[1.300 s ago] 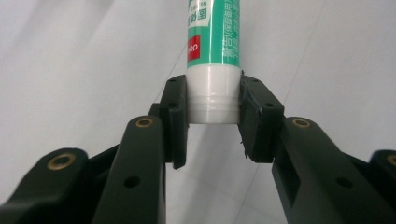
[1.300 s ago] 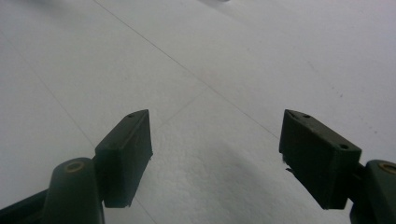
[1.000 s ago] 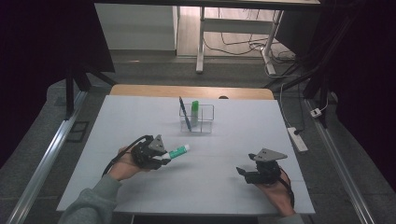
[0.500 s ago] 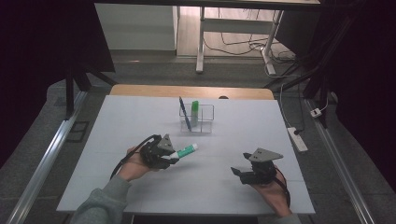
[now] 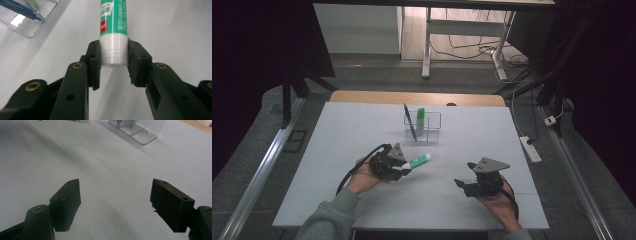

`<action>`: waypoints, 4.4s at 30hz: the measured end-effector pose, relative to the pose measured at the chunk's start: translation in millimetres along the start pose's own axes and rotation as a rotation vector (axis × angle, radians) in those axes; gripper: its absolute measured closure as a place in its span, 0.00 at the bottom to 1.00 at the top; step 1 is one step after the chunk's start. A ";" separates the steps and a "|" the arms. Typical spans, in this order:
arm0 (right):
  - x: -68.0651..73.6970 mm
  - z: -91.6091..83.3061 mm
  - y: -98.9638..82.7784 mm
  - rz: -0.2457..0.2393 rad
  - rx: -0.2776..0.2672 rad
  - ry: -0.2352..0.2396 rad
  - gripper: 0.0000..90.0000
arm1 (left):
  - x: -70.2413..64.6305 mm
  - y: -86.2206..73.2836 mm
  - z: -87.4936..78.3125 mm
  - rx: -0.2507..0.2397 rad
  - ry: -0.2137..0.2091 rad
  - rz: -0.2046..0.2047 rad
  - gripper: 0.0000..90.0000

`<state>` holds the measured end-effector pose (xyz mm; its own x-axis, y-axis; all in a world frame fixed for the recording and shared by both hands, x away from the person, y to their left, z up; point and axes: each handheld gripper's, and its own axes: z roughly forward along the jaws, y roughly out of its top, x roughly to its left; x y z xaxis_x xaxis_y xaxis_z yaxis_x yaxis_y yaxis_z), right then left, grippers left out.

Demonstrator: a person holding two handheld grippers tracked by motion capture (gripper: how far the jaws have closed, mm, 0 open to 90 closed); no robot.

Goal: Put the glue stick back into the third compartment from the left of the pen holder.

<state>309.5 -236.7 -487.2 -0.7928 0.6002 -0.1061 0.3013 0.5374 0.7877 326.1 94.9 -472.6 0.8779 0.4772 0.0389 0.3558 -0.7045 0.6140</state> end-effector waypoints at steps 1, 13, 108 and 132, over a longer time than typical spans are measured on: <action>0.5 0.2 1.2 -0.004 0.001 -0.001 0.27 | -0.2 0.4 0.9 -0.001 -0.003 0.000 0.72; 7.5 10.8 13.0 -0.045 0.017 0.012 0.27 | -3.7 3.0 8.8 -0.018 -0.010 0.009 0.72; 51.0 53.9 42.9 -0.339 0.082 0.051 0.73 | -6.9 7.5 24.1 -0.327 -0.242 -0.292 0.53; 39.9 47.7 40.2 -0.224 0.033 0.083 0.55 | -2.7 7.1 13.5 -0.343 -0.242 -0.305 0.71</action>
<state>315.3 -162.9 -488.8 -0.8820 0.4142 -0.2246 0.1297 0.6716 0.7295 330.6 81.5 -479.0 0.8140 0.4706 -0.3405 0.5171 -0.3201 0.7938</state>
